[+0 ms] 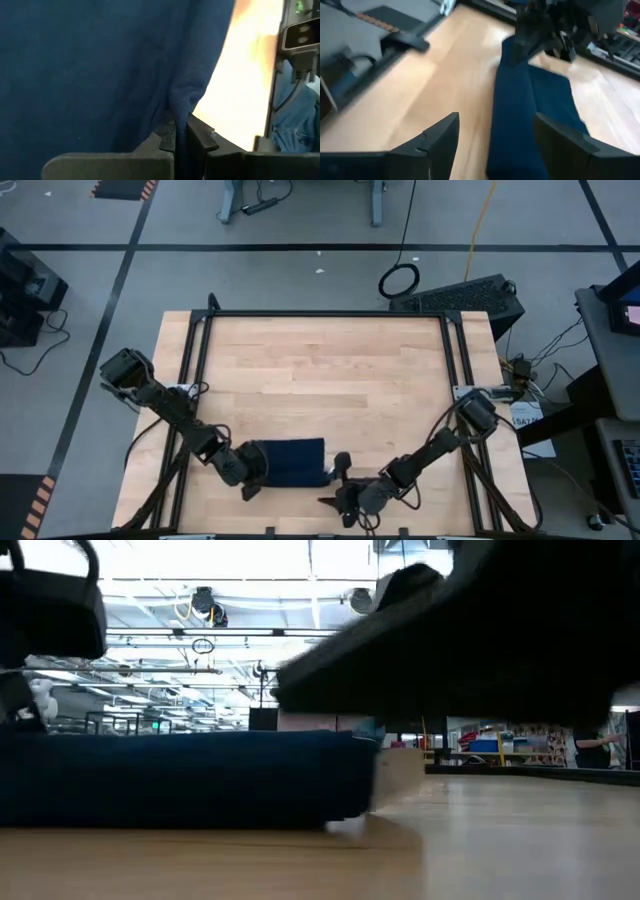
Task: Roll towel
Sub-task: Roll the dark blue towel
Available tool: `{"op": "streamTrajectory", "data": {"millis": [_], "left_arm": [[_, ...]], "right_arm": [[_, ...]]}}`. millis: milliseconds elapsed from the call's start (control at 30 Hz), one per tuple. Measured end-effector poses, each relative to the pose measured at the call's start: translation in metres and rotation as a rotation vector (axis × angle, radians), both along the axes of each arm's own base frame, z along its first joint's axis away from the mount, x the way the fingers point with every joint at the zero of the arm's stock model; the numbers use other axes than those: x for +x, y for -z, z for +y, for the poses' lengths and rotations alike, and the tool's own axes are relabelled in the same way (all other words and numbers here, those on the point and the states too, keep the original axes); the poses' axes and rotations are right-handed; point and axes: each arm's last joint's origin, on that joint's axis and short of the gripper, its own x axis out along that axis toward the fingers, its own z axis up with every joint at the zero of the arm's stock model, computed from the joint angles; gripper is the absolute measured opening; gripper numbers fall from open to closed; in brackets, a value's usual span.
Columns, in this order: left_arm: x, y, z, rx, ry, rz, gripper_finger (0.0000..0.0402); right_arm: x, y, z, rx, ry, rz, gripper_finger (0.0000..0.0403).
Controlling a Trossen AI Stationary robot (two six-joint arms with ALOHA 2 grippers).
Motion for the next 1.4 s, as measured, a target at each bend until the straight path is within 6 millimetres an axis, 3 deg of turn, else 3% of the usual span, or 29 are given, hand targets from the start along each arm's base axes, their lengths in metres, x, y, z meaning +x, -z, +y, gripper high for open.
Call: {"op": "streamTrajectory", "data": {"millis": [300,433,667,1067,1200,1400], "left_arm": [[-0.003,0.003,0.001,-0.002,-0.007,0.015,0.0021],[-0.003,0.003,0.001,-0.003,-0.007,0.017,0.0022],[-0.003,0.003,0.001,-0.017,-0.022,0.023,0.0024],[-0.003,0.003,0.0,0.044,0.022,-0.022,0.0028],[-0.004,-0.002,-0.004,0.044,0.112,-0.066,0.0066],[-0.009,-0.026,-0.001,0.008,0.162,-0.129,0.0152]], "right_arm": [[0.008,0.01,-0.012,-0.035,0.011,0.026,0.028],[0.013,0.011,-0.019,-0.041,0.006,0.036,0.0276],[0.02,0.015,-0.032,0.043,0.004,0.09,0.021],[0.027,0.02,-0.048,0.255,0.023,0.186,0.0037],[0.032,0.019,-0.055,0.352,0.033,0.204,0.001],[0.04,0.019,-0.071,0.594,0.065,0.264,0.0023]]}}
